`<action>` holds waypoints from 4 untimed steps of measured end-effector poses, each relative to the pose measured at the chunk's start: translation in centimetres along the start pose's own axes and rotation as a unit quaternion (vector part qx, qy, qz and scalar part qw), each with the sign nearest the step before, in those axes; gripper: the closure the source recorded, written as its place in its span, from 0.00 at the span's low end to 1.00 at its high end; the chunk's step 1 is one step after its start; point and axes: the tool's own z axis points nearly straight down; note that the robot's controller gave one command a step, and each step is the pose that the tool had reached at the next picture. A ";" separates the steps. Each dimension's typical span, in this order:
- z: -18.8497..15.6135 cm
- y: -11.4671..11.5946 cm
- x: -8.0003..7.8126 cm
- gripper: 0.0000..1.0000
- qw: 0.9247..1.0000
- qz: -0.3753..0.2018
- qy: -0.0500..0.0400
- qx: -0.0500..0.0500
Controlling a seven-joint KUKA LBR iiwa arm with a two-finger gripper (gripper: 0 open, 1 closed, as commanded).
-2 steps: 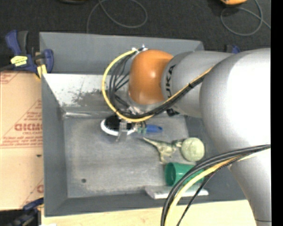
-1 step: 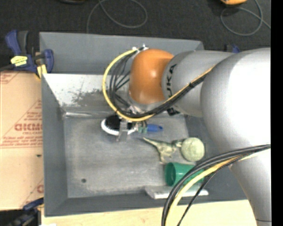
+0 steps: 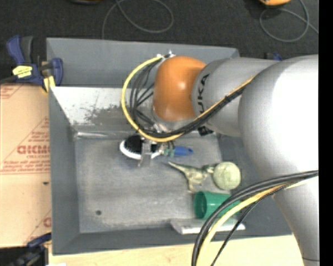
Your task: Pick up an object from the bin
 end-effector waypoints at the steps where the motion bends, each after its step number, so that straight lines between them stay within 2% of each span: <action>1: -2.2 0.0 0.2 1.00 1.000 0.001 0.004 0.000; 3: -6.2 0.0 -0.2 1.00 1.000 0.001 -0.003 -0.001; 4: -7.5 0.0 -0.2 1.00 1.000 0.001 -0.003 -0.001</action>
Offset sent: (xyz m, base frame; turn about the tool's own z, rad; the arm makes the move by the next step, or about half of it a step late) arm -0.0001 0.0000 0.0098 0.0000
